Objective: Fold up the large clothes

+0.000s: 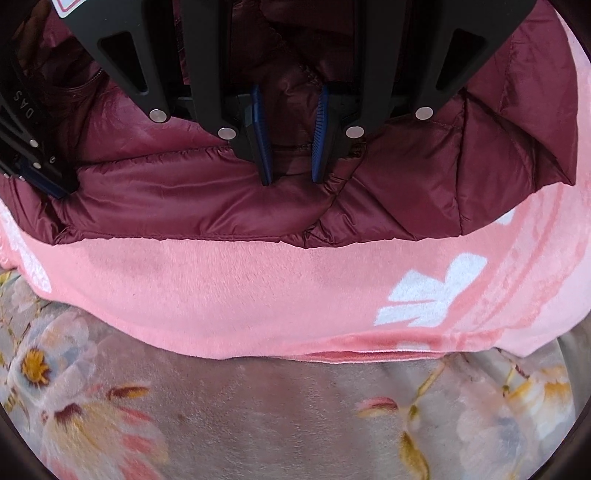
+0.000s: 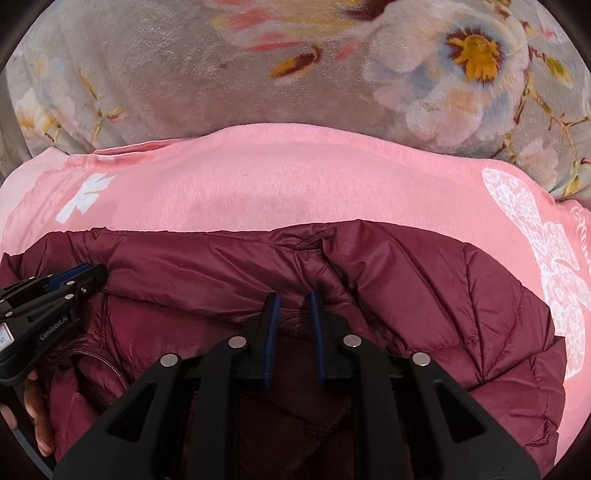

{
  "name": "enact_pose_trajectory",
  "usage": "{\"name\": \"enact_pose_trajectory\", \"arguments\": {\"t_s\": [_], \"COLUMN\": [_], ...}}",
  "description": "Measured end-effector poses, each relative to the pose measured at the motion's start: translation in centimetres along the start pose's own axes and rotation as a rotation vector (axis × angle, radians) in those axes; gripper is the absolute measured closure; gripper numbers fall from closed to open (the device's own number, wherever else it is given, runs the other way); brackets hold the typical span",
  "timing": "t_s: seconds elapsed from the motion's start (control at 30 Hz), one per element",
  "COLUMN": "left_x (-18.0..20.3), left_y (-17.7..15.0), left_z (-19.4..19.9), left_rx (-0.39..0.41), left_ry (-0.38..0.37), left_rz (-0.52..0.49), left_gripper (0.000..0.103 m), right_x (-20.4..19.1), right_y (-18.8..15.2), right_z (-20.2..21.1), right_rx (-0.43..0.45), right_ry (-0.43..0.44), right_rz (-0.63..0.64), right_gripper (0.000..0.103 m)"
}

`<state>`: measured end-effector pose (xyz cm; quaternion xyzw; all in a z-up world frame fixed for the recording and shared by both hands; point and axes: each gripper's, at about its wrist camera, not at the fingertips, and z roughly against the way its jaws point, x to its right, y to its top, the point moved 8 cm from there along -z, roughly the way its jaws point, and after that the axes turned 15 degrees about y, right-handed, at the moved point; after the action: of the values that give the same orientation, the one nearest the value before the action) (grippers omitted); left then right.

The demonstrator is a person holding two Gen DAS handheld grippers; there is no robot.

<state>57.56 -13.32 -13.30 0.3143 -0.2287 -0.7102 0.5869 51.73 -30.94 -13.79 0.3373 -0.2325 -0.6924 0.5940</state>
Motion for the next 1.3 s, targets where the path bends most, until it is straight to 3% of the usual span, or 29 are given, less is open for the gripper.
{"name": "enact_pose_trajectory", "arguments": {"t_s": [0.77, 0.9, 1.0, 1.07, 1.13, 1.23, 1.3], "left_x": [0.4, 0.4, -1.3, -2.5, -4.6, -8.3, -10.9], "left_y": [-0.2, -0.1, -1.0, -2.5, -4.8, -9.4, -12.7], "left_z": [-0.4, -0.3, 2.0, 4.3, 7.4, 11.6, 14.0], "left_rx": [0.0, 0.004, -0.015, -0.039, -0.033, -0.032, -0.045], "left_ry": [0.059, 0.077, 0.041, 0.008, -0.018, -0.026, -0.035], "left_rz": [-0.055, -0.068, -0.023, 0.017, 0.044, 0.013, 0.015], "left_gripper": [0.079, 0.079, 0.072, 0.05, 0.041, 0.031, 0.029], "right_x": [-0.1, 0.1, 0.4, 0.5, 0.6, 2.2, 3.8], "right_y": [-0.4, -0.4, -2.1, -4.5, -7.8, -12.5, -16.6], "right_z": [-0.7, -0.2, 3.7, 8.5, 14.3, 21.4, 26.4], "right_rx": [-0.009, 0.011, 0.033, 0.075, 0.11, 0.098, 0.089], "right_ry": [0.005, 0.05, 0.079, 0.08, 0.069, 0.017, -0.003], "right_rz": [-0.017, -0.043, -0.129, -0.136, -0.092, -0.068, -0.109], "right_gripper": [0.087, 0.086, 0.081, 0.055, 0.046, 0.04, 0.036]}}
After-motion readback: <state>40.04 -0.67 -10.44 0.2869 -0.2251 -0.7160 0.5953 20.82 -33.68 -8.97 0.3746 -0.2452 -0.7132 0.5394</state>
